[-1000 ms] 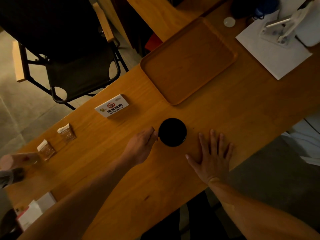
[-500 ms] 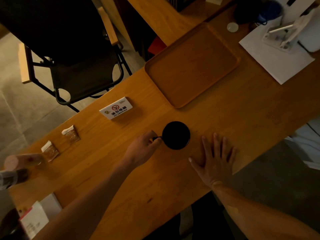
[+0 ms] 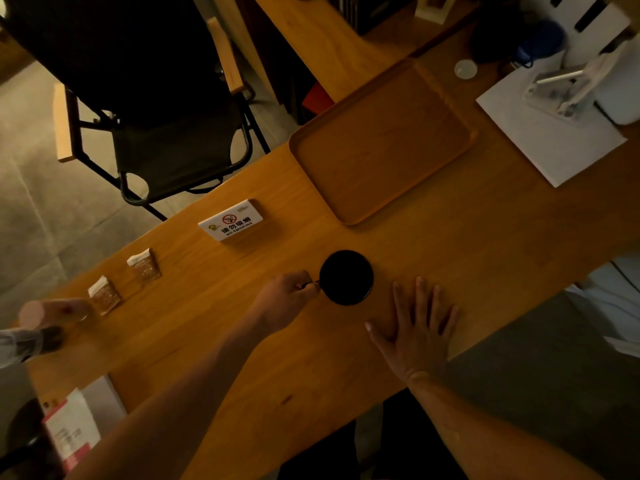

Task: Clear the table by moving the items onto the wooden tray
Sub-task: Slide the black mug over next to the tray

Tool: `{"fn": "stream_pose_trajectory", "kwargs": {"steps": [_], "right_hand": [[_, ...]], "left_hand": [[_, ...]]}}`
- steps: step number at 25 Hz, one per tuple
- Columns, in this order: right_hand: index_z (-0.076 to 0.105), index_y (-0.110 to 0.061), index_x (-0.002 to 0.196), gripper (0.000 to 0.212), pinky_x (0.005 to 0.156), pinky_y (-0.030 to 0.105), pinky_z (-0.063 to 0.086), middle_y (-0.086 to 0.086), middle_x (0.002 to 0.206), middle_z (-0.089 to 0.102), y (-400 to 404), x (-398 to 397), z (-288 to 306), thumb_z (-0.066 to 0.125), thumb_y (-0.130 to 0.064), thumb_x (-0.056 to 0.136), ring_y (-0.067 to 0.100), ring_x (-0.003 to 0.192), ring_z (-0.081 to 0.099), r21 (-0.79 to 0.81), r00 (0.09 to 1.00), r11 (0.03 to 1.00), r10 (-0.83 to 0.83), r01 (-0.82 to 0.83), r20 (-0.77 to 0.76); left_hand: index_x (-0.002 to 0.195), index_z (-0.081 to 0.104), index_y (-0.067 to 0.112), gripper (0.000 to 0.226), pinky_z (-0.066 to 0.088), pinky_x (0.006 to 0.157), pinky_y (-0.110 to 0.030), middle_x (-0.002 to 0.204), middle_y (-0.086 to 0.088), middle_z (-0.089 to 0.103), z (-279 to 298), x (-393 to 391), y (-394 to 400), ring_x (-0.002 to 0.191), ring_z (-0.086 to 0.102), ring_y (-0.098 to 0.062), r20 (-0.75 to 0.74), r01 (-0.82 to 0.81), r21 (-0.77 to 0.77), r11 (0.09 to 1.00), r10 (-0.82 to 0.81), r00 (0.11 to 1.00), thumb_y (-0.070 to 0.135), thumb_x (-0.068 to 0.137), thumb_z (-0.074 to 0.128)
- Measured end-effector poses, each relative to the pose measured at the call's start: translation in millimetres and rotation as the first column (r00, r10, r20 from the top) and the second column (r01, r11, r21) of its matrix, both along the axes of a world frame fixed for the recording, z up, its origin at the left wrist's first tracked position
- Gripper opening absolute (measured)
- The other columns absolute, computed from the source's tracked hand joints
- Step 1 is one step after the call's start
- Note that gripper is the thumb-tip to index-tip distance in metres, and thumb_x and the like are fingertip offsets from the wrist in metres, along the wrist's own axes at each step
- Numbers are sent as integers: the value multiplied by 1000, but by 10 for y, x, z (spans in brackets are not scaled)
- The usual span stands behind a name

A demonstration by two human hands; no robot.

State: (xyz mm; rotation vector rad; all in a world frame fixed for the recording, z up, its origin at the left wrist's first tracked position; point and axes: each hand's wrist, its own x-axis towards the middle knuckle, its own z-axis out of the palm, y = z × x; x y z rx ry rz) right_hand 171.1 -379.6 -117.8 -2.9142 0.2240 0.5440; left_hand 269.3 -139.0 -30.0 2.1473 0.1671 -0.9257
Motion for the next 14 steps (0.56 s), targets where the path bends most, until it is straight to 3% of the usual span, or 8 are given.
{"fn": "stream_pose_trajectory", "kwargs": {"steps": [3,6,8,11,14], "right_hand": [[26,-39,151,82,115,66,12,5,162,22,-218,94,16,29,-83,82,34,149,15,56,999,997,50,-50,15],[24,-42,151,81,114,68,12,3,162,24,-660,357,-2,27,-83,81,33,149,16,40,995,994,100,-101,31],[19,-42,152,82,115,68,7,2,164,18,-969,631,-7,23,-83,82,32,151,10,7,998,999,46,-46,49],[12,-41,153,81,117,67,2,1,165,8,-1453,1058,3,18,-81,83,31,151,2,-10,998,1000,-28,28,49],[10,-40,154,80,117,67,3,0,165,6,-1831,1299,-8,18,-79,84,32,151,3,-31,996,998,-43,45,76]], "left_hand": [[75,54,25,25,35,58,-37,76,-6,55,62,8,-130,64,49,-22,21,-31,14,999,31,999,33,98,51],[81,60,22,23,42,66,-46,87,-7,60,61,74,-308,78,56,-30,26,-48,-2,999,48,999,35,98,51],[81,62,19,24,37,61,-42,78,-7,58,51,150,-466,66,51,-25,21,-63,-59,996,64,998,34,98,51],[77,57,19,28,28,53,-31,57,9,42,27,345,-804,49,35,-10,-1,-91,-124,988,91,996,35,98,50],[74,57,25,28,26,51,-30,53,12,39,6,611,-1218,46,31,-6,-3,-111,-144,983,111,994,37,98,50]]}}
